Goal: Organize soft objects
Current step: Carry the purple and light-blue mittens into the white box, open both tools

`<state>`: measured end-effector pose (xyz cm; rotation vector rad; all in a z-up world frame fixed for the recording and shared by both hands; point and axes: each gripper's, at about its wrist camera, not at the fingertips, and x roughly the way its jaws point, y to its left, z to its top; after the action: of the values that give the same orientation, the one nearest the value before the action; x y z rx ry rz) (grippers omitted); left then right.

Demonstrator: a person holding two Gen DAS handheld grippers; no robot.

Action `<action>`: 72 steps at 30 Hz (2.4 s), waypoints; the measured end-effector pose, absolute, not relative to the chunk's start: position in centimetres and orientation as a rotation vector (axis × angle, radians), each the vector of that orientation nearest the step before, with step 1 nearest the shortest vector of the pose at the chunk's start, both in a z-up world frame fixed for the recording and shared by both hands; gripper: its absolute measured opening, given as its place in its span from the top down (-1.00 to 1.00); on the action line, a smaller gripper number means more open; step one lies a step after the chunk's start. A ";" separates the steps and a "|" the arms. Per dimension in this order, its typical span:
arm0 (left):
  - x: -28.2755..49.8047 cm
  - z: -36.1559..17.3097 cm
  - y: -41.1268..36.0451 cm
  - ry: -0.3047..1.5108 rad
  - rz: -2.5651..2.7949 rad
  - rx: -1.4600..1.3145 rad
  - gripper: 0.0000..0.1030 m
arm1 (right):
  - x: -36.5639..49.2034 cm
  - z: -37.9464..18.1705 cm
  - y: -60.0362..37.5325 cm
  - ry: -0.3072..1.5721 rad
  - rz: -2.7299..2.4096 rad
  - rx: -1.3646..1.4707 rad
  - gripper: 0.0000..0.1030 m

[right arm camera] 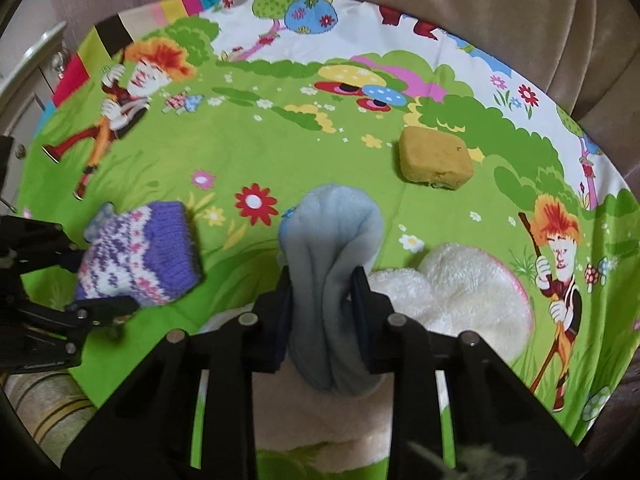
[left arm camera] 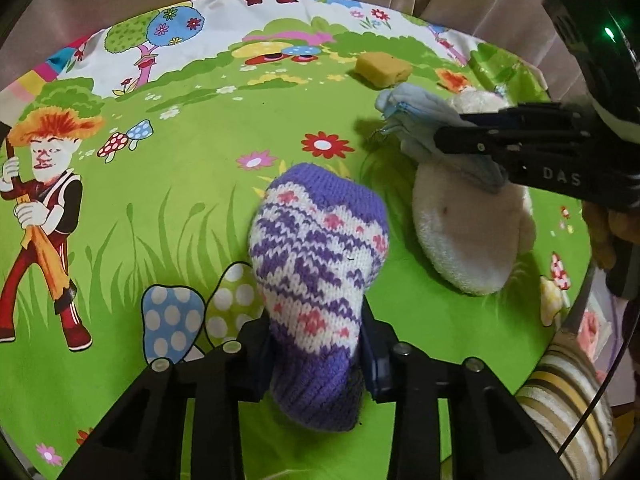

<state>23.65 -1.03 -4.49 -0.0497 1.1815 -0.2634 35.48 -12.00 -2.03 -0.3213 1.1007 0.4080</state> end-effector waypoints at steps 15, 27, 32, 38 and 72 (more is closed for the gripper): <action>21.5 -0.9 1.3 1.110 -0.252 -0.192 0.32 | 30.0 2.9 -14.4 1.018 0.461 -0.137 0.41; 19.5 1.3 0.3 1.064 -0.277 -0.223 0.32 | 24.2 5.1 -17.9 0.989 0.440 -0.002 0.41; 17.9 2.8 -1.9 1.039 -0.335 -0.206 0.32 | 20.6 7.0 -20.8 0.964 0.372 0.016 0.41; 16.1 4.9 -5.7 1.009 -0.425 -0.175 0.32 | 15.6 9.3 -26.0 0.939 0.221 0.029 0.41; 7.0 5.6 -30.0 1.146 -0.812 -0.019 0.32 | -3.5 7.8 -42.0 0.947 -0.393 0.134 0.41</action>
<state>7.02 -30.00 5.57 -0.0190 1.1461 -0.8122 -3.51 -42.02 7.79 0.1341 0.9475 -0.3930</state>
